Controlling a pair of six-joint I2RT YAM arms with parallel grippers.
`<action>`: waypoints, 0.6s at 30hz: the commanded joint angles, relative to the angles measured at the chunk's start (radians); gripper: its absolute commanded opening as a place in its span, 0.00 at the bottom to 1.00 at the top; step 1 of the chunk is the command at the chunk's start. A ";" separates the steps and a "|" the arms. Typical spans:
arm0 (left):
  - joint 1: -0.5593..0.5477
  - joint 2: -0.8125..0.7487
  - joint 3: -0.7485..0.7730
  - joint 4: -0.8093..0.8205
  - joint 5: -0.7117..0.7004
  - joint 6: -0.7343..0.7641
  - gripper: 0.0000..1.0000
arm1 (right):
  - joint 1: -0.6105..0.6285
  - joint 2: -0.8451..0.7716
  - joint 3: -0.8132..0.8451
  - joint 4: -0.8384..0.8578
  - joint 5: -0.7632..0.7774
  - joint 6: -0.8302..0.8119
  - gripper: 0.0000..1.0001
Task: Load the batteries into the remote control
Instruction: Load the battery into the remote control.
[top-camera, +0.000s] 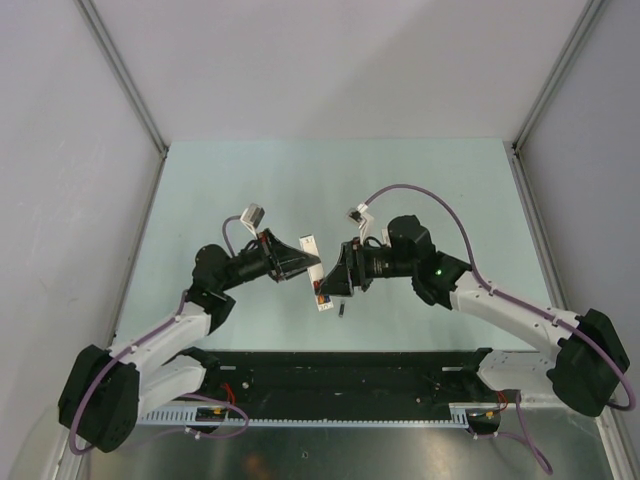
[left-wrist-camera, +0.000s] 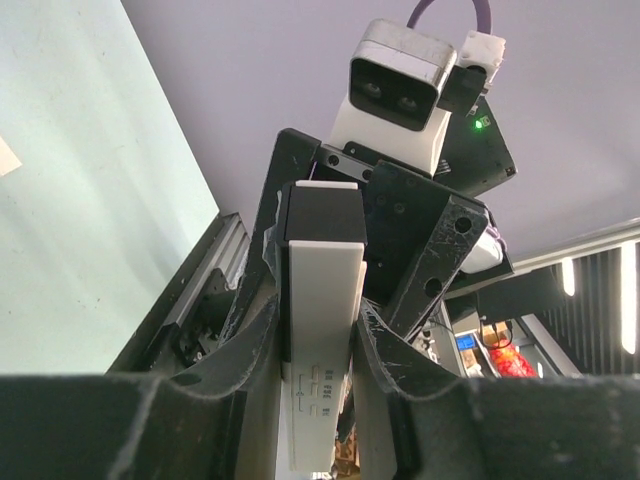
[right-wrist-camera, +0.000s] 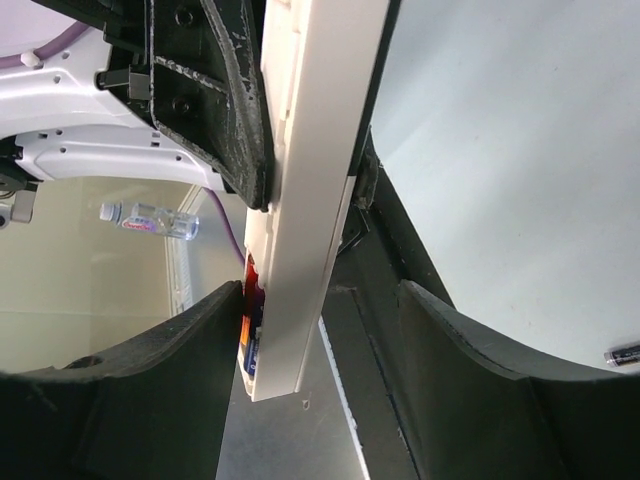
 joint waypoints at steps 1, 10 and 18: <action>-0.006 -0.039 0.021 0.061 0.015 -0.017 0.00 | -0.025 -0.001 0.026 0.003 0.024 -0.003 0.71; -0.002 0.043 0.013 0.062 -0.004 0.029 0.00 | -0.057 -0.110 0.128 -0.119 0.016 -0.024 0.86; 0.007 0.058 0.021 0.062 -0.015 0.059 0.00 | -0.091 -0.183 0.133 -0.301 0.214 -0.145 0.84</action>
